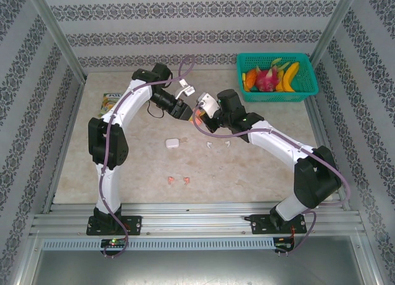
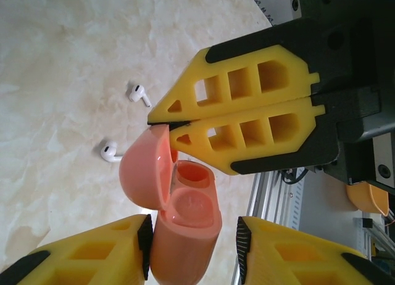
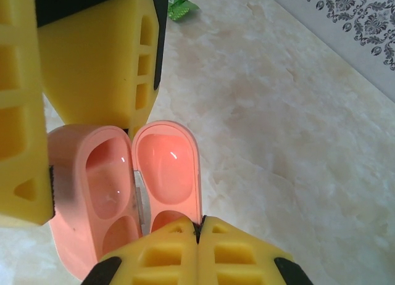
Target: Insert the wireless bluetooth earbuds into the charging case
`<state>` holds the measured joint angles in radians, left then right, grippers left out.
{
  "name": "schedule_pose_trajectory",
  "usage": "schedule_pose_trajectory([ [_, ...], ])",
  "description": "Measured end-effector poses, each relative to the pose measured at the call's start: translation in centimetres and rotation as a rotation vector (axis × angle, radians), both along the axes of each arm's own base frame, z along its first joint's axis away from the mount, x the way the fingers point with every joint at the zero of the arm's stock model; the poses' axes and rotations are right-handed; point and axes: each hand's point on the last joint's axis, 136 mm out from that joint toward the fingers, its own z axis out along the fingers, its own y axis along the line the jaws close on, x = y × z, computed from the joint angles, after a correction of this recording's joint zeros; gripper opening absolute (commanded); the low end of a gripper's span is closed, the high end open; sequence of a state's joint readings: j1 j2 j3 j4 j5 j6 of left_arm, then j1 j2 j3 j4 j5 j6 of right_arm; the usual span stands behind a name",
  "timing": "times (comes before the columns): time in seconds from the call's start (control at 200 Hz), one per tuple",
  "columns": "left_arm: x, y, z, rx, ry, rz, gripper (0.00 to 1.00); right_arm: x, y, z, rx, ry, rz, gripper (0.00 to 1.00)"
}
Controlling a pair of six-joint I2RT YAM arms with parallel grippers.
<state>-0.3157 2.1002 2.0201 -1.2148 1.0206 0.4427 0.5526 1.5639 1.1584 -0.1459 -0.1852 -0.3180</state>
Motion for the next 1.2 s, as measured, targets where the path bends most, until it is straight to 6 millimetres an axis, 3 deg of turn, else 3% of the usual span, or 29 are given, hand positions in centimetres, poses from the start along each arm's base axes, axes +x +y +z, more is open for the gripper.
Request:
schedule_pose_trajectory([
  [0.495,-1.0,-0.6,-0.5,-0.003,0.024,-0.026,0.37,-0.3,0.1,0.8,0.016,-0.006,0.014,0.00],
  [0.979,-1.2,-0.7,-0.8,-0.012,0.035,-0.033,0.15,-0.5,0.0,0.6,0.011,0.003,0.013,0.00],
  [1.019,-1.2,-0.7,-0.9,-0.013,0.036,-0.033,0.12,-0.5,0.0,0.6,0.008,0.006,0.011,0.08],
  [1.084,-1.2,-0.7,-1.0,-0.014,0.034,-0.033,0.09,-0.4,-0.2,0.5,0.011,0.013,-0.004,0.37],
  [1.199,-1.1,-0.6,-1.8,-0.004,0.043,-0.027,0.02,0.4,-1.2,1.4,0.020,0.000,-0.064,0.72],
])
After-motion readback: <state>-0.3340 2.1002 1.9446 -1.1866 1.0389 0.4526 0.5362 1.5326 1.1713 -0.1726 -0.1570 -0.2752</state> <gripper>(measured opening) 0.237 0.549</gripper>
